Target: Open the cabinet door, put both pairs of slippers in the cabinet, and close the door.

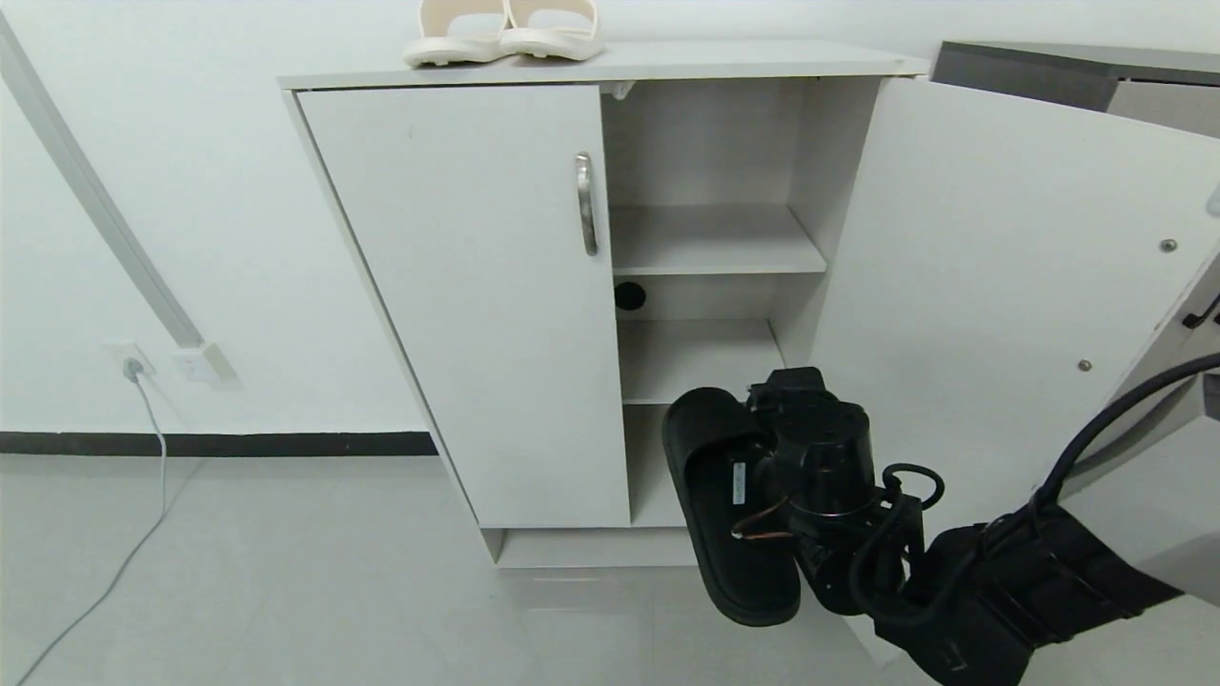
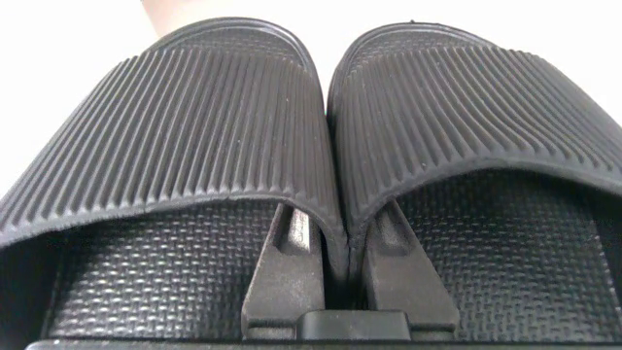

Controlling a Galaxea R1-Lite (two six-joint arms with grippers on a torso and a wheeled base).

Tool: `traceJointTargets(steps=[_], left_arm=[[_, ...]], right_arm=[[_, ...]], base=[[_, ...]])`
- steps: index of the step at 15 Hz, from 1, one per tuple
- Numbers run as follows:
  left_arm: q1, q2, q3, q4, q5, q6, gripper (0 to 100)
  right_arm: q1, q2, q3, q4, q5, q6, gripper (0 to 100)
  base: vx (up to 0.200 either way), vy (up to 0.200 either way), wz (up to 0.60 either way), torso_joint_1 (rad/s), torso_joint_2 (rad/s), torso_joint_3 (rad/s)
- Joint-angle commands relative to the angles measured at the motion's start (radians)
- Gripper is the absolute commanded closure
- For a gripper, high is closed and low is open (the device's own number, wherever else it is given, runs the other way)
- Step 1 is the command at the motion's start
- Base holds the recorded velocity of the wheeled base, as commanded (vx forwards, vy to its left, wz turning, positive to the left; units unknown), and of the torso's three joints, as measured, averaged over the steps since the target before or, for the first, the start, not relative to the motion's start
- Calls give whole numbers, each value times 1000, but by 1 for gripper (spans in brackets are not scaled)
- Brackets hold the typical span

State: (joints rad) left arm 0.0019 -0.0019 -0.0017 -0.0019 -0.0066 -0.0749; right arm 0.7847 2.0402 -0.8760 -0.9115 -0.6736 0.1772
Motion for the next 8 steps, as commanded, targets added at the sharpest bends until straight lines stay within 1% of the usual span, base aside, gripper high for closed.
traceJointTargets(steps=[1,4,8], left_arm=[[0,3,0,0,0,0,100],[0,3,0,0,0,1,100],[0,3,0,0,0,0,100]], right_arm=[[2,26,-5,0,2,5,100],[1,112,-57,-7,5,16,100],[-41,216,-153,-21,2,24,100]], base=[[0,0,0,0,0,0],[0,0,0,0,0,0],[0,0,0,0,0,0]])
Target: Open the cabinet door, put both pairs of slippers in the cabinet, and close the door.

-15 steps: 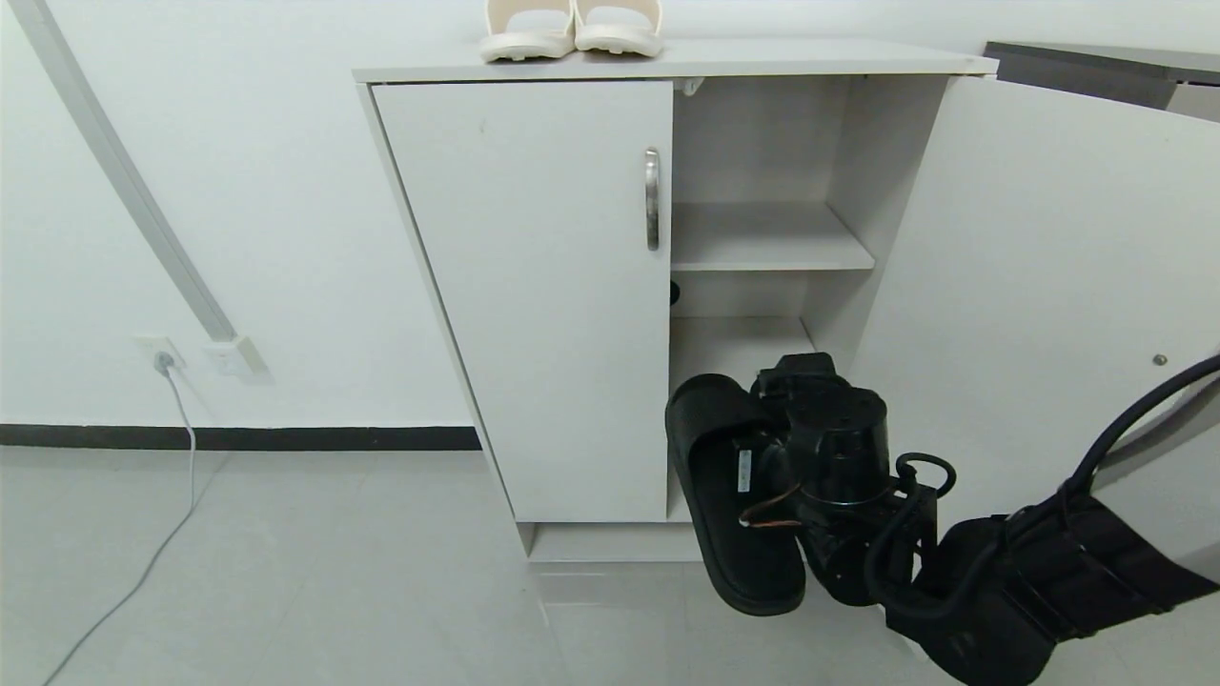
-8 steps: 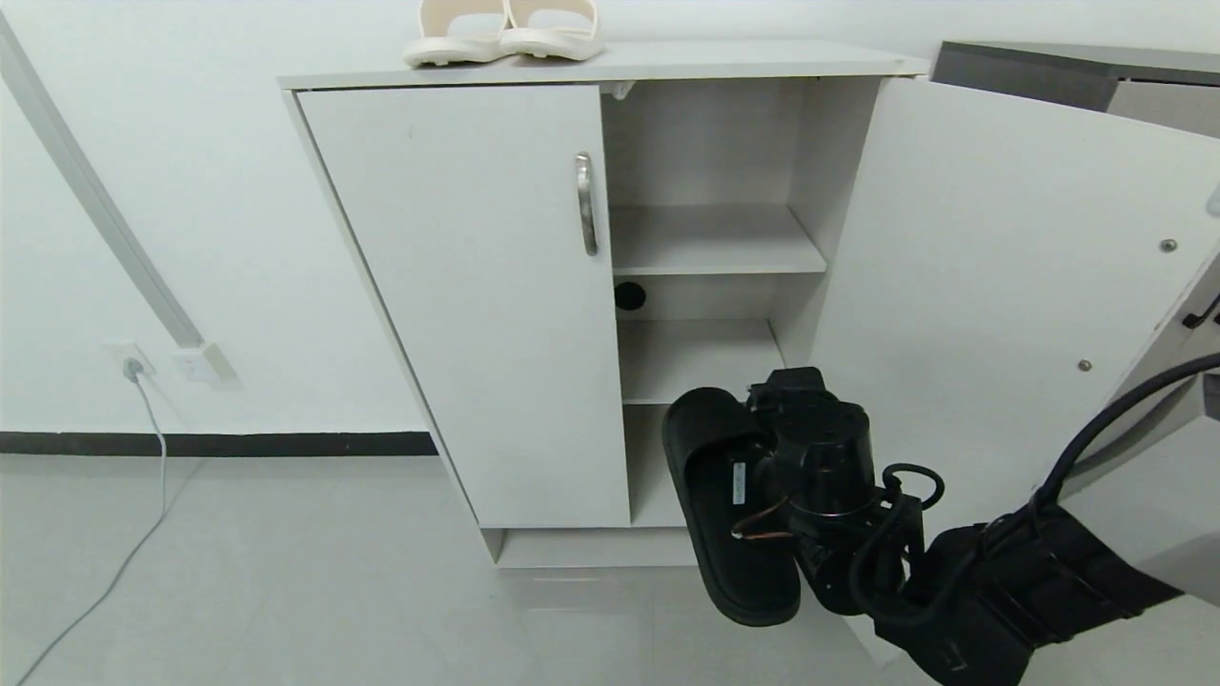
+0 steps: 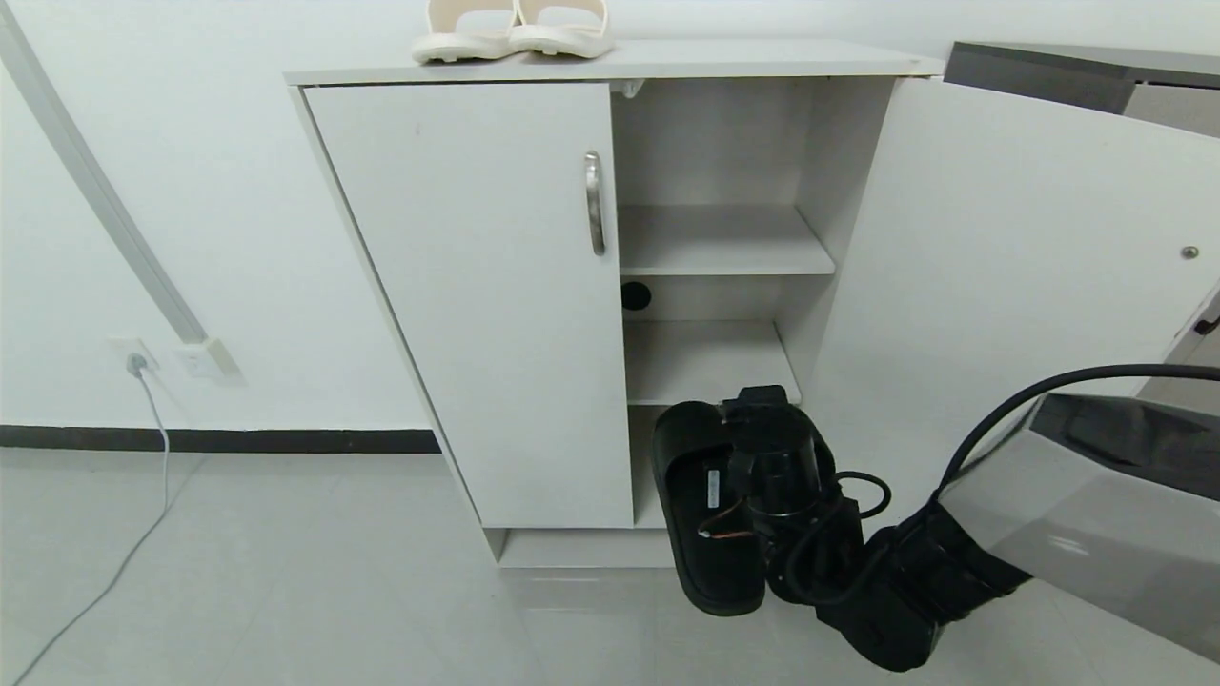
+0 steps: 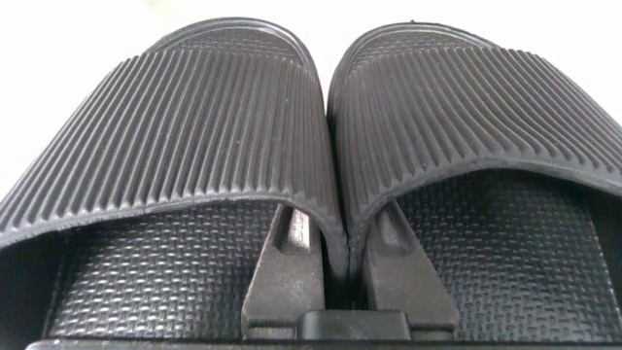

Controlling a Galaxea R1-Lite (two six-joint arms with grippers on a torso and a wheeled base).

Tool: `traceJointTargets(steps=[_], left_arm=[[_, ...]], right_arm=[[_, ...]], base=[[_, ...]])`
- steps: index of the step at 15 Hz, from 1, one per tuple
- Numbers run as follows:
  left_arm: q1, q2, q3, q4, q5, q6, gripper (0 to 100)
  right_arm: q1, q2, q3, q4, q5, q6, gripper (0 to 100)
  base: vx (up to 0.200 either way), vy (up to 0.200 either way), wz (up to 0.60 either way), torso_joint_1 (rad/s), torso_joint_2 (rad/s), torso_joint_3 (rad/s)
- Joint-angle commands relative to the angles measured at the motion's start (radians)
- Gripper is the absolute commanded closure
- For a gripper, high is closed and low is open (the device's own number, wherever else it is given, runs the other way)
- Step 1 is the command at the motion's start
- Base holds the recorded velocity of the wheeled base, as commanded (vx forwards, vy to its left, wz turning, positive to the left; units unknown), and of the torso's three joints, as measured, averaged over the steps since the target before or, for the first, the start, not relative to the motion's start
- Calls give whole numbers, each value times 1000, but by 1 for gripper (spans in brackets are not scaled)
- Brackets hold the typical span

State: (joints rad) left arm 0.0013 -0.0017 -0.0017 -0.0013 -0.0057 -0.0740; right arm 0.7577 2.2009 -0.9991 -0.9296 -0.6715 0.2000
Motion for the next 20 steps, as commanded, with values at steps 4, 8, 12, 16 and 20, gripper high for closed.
traceJointTargets(steps=[4,8,12,16,20], left_arm=[[0,3,0,0,0,0,100],[0,3,0,0,0,0,100],[0,3,0,0,0,0,100],[0,3,0,0,0,0,100],[0,3,0,0,0,0,100]], right_arm=[[-15,66,-44,-3,0,1,100],[-15,88,-73,-2,1,2,100],[-18,91,-105,-35,0,-2,100],[-20,85,-102,-158,-2,-57,100],[-40,86,-101,-158,-2,-68,100]], base=[[0,0,0,1,-1,-25],[0,0,0,1,5,-180],[0,0,0,4,4,-181],[0,0,0,1,1,-16],[0,0,0,0,0,0]])
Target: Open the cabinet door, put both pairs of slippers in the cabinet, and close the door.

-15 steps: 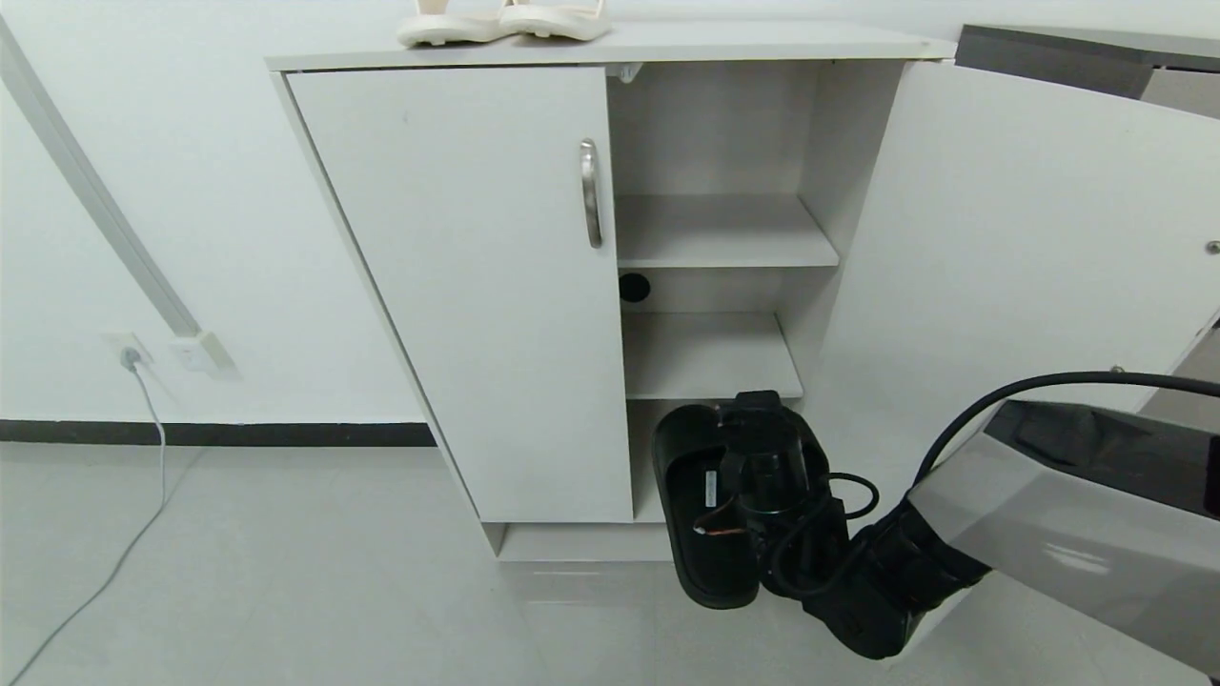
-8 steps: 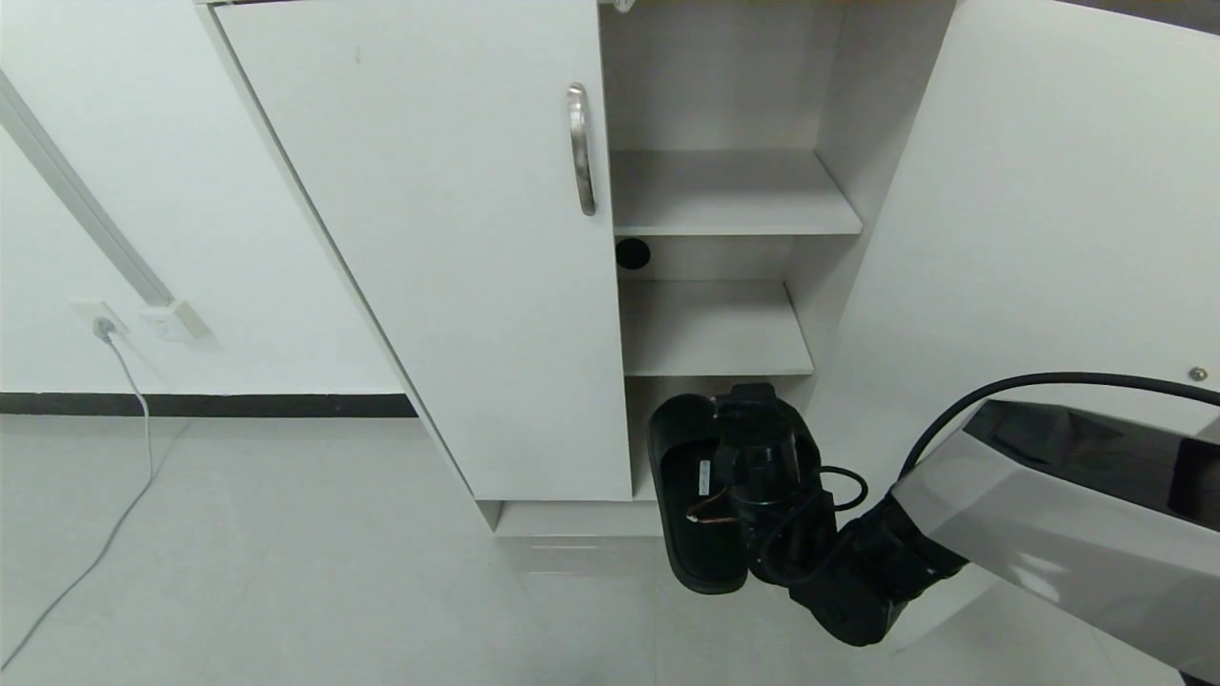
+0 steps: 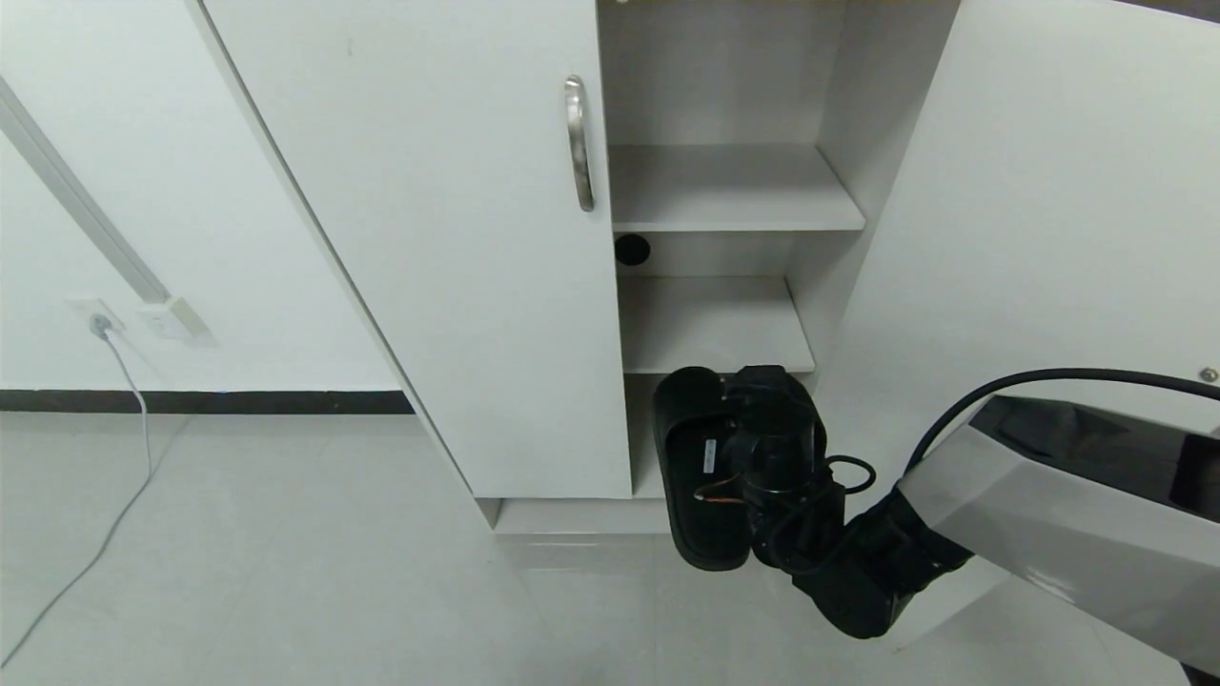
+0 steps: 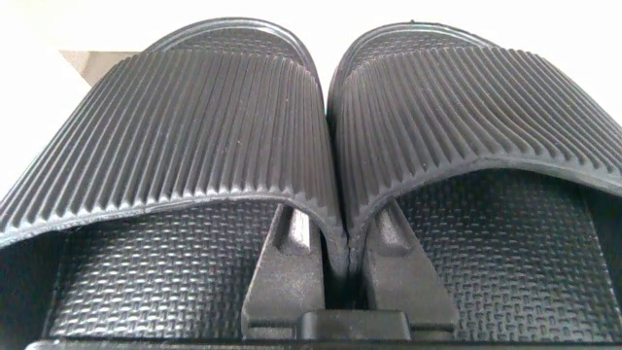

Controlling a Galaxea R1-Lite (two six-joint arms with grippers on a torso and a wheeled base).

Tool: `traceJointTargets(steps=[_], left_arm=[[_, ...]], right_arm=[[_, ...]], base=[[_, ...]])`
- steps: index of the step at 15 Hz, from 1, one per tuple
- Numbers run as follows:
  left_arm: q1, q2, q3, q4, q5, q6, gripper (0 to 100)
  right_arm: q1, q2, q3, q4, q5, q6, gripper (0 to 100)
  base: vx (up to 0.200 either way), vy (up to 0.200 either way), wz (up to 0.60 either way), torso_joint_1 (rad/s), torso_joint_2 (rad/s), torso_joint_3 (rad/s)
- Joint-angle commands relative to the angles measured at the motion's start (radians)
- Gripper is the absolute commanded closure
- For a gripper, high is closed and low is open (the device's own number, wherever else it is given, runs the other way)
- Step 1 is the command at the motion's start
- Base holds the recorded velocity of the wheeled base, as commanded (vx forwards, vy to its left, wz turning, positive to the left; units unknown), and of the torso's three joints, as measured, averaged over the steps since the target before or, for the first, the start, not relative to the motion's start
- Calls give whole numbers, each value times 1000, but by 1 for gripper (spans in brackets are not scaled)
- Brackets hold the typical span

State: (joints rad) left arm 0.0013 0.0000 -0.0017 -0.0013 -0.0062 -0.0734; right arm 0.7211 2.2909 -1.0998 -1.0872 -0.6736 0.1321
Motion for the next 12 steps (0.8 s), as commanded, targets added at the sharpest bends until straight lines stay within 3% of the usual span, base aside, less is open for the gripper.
traceJointTargets(steps=[1,2,11,12], left_arm=[[0,2,0,0,0,0,100],[0,2,0,0,0,0,100],[0,2,0,0,0,1,100],[0,2,0,0,0,1,100]], right_arm=[[-3,-2,0,0,0,-2,100],[-3,-2,0,0,0,-2,100],[-5,21,-3,-2,-1,-22,100],[-5,27,-6,-2,0,-22,100]], base=[[0,0,0,0,0,0],[0,0,0,0,0,0],[200,0,0,2,3,3],[0,0,0,0,0,0]])
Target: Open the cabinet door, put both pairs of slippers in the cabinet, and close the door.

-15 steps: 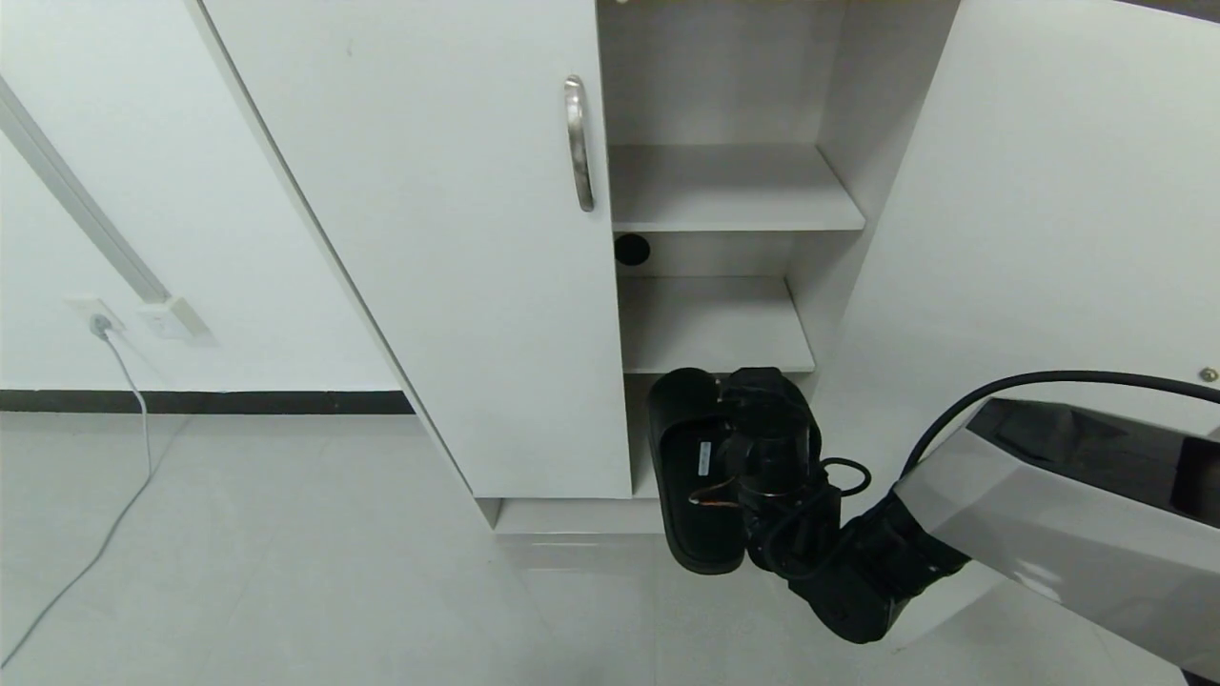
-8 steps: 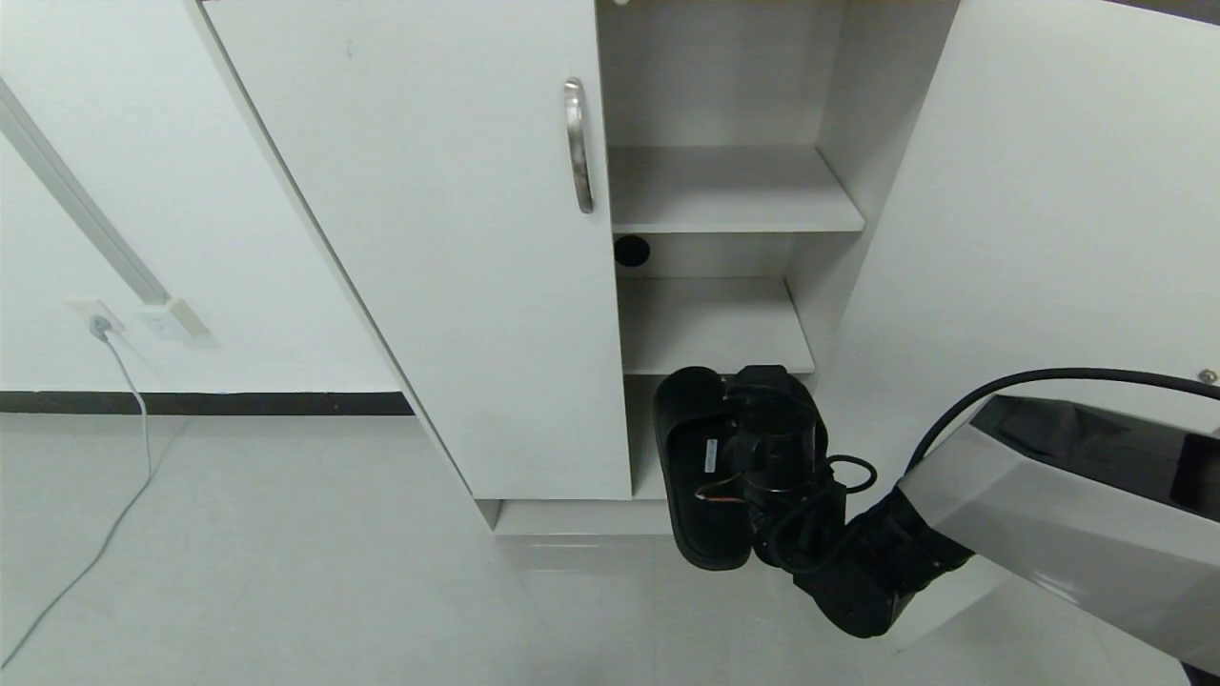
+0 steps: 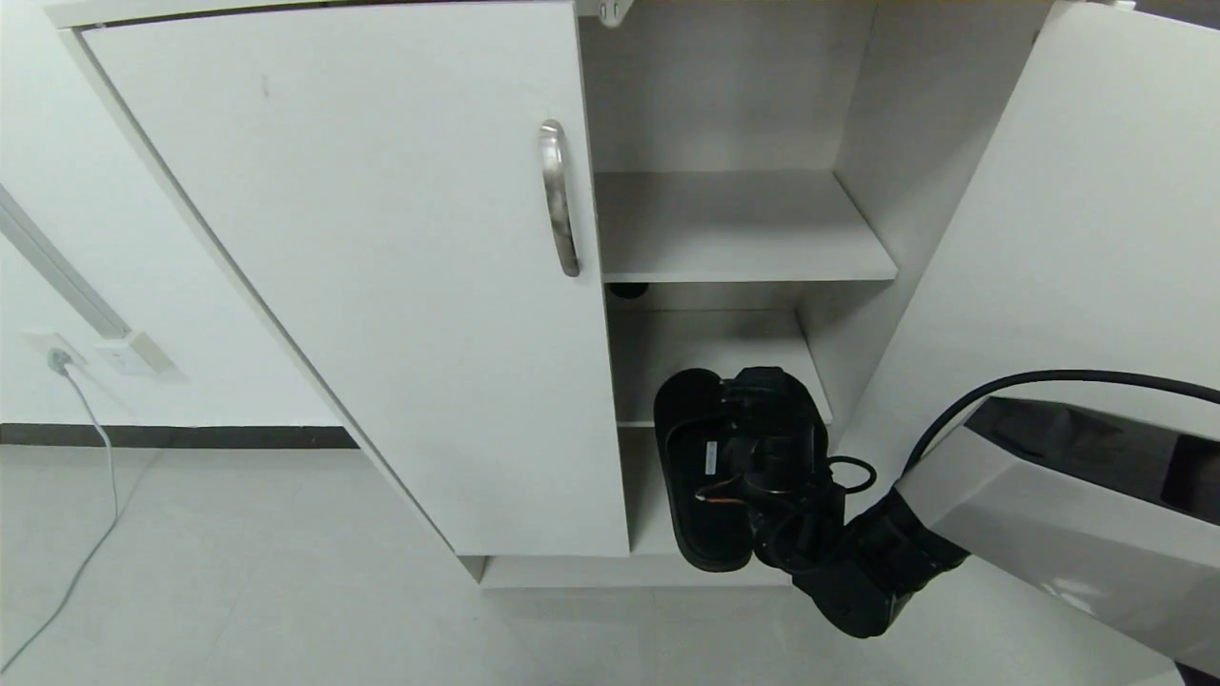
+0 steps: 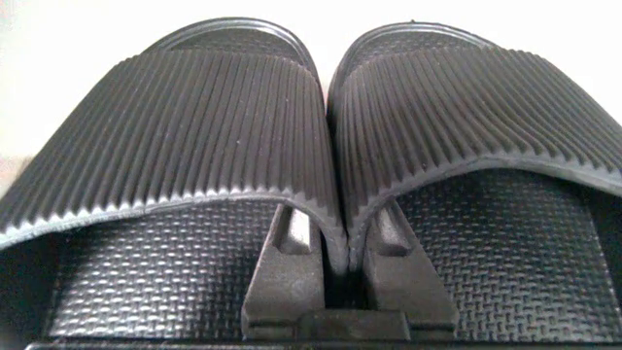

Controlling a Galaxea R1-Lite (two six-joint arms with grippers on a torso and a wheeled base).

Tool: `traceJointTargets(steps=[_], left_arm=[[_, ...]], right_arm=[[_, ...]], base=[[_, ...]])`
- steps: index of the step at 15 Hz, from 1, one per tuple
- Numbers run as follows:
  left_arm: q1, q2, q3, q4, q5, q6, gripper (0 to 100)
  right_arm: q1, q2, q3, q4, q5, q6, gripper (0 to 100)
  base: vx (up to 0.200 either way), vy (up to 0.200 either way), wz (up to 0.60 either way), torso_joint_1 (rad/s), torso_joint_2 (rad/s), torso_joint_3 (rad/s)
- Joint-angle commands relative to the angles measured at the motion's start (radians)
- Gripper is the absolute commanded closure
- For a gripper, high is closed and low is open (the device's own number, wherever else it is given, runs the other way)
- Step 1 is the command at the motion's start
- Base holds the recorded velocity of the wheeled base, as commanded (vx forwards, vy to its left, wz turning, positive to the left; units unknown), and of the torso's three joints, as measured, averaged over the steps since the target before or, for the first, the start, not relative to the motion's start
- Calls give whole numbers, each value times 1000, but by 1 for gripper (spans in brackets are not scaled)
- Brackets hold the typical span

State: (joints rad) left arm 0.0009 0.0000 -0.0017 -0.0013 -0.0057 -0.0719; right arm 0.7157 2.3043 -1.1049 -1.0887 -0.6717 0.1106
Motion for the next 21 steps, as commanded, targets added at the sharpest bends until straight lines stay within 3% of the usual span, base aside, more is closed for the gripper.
traceJointTargets(steps=[1,4,14,21], left_arm=[[1,2,0,0,0,0,100],[1,2,0,0,0,-2,100],[1,2,0,0,9,-3,100],[1,2,0,0,9,-3,100]], right_arm=[[1,29,-33,1,4,0,100],[-22,78,-147,39,7,-17,100],[-105,205,-599,362,27,-17,100],[-134,256,-787,484,55,-17,100]], base=[[0,0,0,0,0,0],[0,0,0,0,0,0],[0,0,0,0,0,0],[0,0,0,0,0,0]])
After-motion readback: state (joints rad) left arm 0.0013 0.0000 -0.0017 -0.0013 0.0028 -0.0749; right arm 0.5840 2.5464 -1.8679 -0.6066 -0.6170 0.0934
